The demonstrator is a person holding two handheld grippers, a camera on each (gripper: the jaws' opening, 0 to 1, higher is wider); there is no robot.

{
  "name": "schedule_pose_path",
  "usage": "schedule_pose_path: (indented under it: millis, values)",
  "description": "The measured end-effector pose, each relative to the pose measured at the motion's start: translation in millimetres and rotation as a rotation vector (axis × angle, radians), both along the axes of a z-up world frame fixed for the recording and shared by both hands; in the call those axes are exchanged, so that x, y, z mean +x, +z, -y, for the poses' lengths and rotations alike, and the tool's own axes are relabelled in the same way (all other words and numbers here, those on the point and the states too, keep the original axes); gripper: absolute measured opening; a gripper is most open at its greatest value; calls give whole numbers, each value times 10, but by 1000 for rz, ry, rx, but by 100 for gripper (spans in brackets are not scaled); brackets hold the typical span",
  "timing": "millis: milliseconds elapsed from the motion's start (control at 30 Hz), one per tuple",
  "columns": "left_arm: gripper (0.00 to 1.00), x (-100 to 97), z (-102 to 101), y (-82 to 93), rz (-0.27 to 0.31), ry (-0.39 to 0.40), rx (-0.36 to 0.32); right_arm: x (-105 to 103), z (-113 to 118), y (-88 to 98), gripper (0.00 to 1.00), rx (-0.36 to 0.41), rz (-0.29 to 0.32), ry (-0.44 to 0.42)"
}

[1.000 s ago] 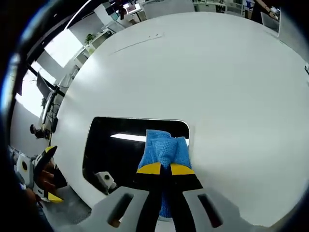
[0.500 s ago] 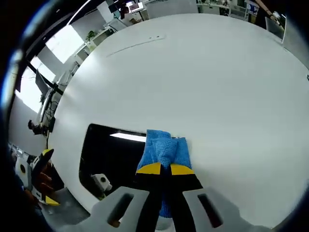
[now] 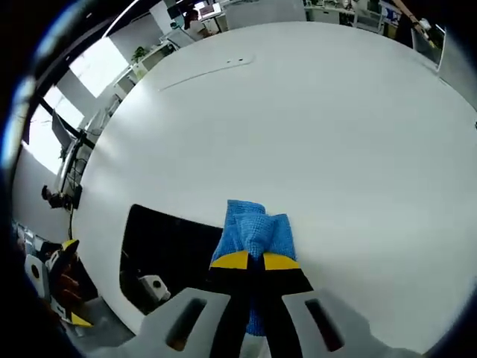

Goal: Wipe the mirror surface with the cleaning cloth until all visible marks leave the cleaned area.

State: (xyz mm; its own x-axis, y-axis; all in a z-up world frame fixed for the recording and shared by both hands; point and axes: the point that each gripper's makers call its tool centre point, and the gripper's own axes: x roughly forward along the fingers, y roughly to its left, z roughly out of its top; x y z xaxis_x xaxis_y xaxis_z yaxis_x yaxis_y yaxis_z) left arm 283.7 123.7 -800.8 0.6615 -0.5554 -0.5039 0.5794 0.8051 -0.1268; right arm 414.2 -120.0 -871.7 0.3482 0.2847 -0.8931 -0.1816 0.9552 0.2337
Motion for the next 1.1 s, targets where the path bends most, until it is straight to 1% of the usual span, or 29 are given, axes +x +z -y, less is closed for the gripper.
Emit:
schedule_pose_path:
  millis: [100, 200, 267, 300, 433, 533, 633, 733, 767, 833, 900, 1100]
  values:
    - [99, 14, -10, 18, 11, 7, -3, 21, -1, -4, 0, -3, 4, 4]
    - [99, 8, 19, 42, 26, -8, -2, 30, 3, -12, 0, -10, 6, 15]
    - [99, -2, 34, 37, 23, -16, 4, 22, 1, -9, 0, -13, 9, 17]
    - [99, -8, 45, 32, 26, -25, 17, 22, 2, -10, 0, -15, 10, 17]
    - [99, 0, 30, 47, 35, -21, 19, 0, 1, 11, 0, -8, 13, 4]
    - [99, 17, -3, 46, 39, -6, 19, -31, -3, 87, 0, -5, 29, 11]
    - [99, 30, -39, 21, 27, 11, 18, -40, 0, 214, 0, 8, 54, 22]
    - [99, 23, -26, 29, 30, 9, 20, -34, 20, 293, 0, 28, 62, 14]
    - [99, 22, -20, 30, 33, 5, 18, -35, 35, 335, 0, 44, 64, 0]
    - [99, 18, -1, 48, 31, 4, 0, -46, 51, 387, 0, 56, 68, -5]
    - [99, 23, 10, 107, 47, 9, -28, -65, 79, 433, 0, 55, 77, 1]
    - [99, 31, -16, 115, 58, 23, -32, -127, 210, 535, 0, 70, 91, 5]
